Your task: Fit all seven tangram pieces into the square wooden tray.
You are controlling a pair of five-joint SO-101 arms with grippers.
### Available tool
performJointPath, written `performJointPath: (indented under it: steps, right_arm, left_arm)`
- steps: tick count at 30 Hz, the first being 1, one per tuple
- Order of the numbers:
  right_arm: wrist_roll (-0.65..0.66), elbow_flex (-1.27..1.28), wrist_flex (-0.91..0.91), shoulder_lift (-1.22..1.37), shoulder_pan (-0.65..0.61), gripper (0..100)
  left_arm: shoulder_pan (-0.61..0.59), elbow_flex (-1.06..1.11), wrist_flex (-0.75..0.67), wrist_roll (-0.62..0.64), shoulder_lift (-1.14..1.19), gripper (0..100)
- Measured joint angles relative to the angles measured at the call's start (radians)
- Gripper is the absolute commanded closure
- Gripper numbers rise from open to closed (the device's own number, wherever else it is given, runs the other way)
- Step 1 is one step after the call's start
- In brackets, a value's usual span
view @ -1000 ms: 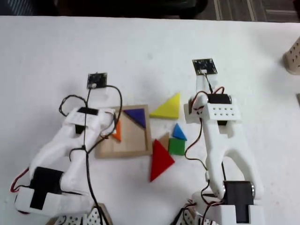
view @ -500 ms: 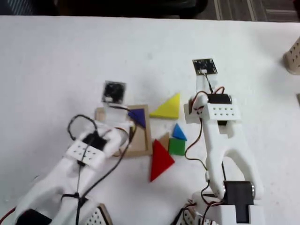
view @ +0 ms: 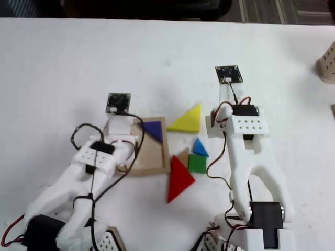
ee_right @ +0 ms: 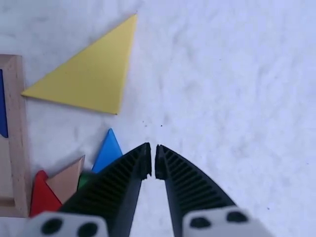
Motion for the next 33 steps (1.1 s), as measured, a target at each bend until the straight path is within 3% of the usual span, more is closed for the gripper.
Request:
performJointPath:
  steps: [11, 19, 33]
  right_arm:
    - [0.000, 0.000, 0.000, 0.000, 0.000, 97.8]
    - [0.000, 0.000, 0.000, 0.000, 0.000, 97.8]
    - [0.000, 0.000, 0.000, 0.000, 0.000, 97.8]
  left_arm:
    - [-0.184, 0.003, 0.038, 0.005, -0.040, 98]
    - [-0.193, -0.052, 0.005, 0.002, 0.035, 98]
    - [-0.133, -0.371, 0.015, 0.087, 0.390, 98]
